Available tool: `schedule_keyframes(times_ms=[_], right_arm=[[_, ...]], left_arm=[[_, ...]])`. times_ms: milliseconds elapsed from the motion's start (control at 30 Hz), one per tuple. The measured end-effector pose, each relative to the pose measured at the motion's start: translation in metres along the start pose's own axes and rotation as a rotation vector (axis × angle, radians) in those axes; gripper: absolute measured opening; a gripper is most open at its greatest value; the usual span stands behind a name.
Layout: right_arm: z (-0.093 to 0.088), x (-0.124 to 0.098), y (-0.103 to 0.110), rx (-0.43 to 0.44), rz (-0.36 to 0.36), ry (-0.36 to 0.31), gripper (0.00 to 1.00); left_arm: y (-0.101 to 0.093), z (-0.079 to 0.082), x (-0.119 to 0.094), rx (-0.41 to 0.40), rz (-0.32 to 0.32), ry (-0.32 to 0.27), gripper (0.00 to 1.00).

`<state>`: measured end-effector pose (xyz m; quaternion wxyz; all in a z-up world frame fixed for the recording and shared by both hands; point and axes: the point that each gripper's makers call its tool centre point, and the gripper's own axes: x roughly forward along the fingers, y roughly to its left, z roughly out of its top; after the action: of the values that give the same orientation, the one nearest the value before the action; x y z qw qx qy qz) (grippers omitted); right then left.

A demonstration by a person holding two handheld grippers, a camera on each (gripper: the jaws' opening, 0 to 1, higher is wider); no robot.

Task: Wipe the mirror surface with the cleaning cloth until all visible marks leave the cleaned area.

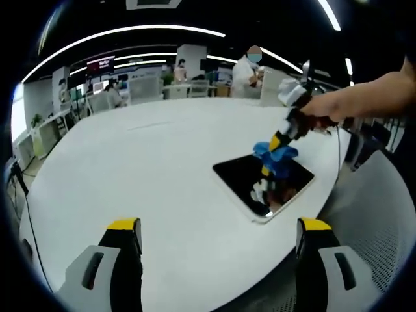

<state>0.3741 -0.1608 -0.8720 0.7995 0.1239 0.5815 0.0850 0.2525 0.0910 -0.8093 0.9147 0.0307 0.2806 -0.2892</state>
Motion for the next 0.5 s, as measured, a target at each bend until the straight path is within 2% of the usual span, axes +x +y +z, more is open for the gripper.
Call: schedule_keyframes(times_ms=[500], right_arm=[[-0.002, 0.01, 0.047, -0.015, 0.035, 0.013, 0.03]], left_arm=[[0.001, -0.001, 0.001, 0.015, 0.008, 0.007, 0.99]])
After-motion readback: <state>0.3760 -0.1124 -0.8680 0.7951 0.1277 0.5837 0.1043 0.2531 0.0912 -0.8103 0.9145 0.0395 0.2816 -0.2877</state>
